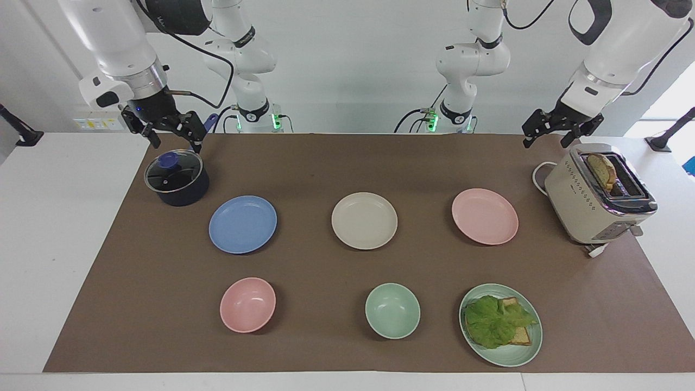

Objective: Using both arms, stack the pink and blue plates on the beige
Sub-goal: 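Reach the left gripper to the pink plate rim and grasp it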

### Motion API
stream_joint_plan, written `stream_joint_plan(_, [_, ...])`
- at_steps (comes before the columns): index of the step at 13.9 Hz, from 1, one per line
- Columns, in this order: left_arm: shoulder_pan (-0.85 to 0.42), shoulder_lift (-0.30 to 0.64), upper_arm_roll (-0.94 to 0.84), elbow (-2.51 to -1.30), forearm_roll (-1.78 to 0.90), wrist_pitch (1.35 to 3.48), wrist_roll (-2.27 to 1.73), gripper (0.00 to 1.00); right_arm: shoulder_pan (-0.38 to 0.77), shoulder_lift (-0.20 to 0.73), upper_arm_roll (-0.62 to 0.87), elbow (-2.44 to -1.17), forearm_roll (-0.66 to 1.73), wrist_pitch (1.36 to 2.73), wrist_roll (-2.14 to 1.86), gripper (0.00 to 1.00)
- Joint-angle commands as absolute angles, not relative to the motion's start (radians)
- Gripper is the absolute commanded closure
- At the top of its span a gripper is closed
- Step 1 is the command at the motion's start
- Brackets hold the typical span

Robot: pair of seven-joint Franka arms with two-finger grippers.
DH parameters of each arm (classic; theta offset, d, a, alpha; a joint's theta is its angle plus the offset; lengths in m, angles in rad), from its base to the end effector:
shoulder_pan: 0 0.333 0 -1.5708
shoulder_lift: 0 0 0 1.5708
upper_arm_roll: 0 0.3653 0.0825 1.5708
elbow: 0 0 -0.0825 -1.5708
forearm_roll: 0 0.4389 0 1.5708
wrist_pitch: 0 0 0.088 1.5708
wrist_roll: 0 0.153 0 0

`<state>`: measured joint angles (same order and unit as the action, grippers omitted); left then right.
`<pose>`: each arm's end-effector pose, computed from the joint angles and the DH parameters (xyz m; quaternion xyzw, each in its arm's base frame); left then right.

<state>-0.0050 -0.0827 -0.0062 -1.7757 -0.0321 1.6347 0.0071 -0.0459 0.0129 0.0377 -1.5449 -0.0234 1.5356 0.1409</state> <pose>0.5766 -0.0113 0.5745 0.9994 -0.0076 -0.0292 0.0157 0.6095 -0.0088 0.6305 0.9971 -0.0748 -0.0103 0.0122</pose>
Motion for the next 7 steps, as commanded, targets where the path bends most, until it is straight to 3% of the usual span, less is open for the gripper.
stream_joint_plan(1, [0.041,-0.100,-0.014,-1.919,-0.025,1.779,0.011,0.00,-0.054,0.021,0.041,-1.529,-0.020,1.522,0.153,0.00])
stream_joint_plan(7, [0.077,-0.025,-0.012,-2.106,-0.025,2.032,0.006,0.00,-0.054,0.021,0.041,-1.529,-0.020,1.522,0.153,0.00])
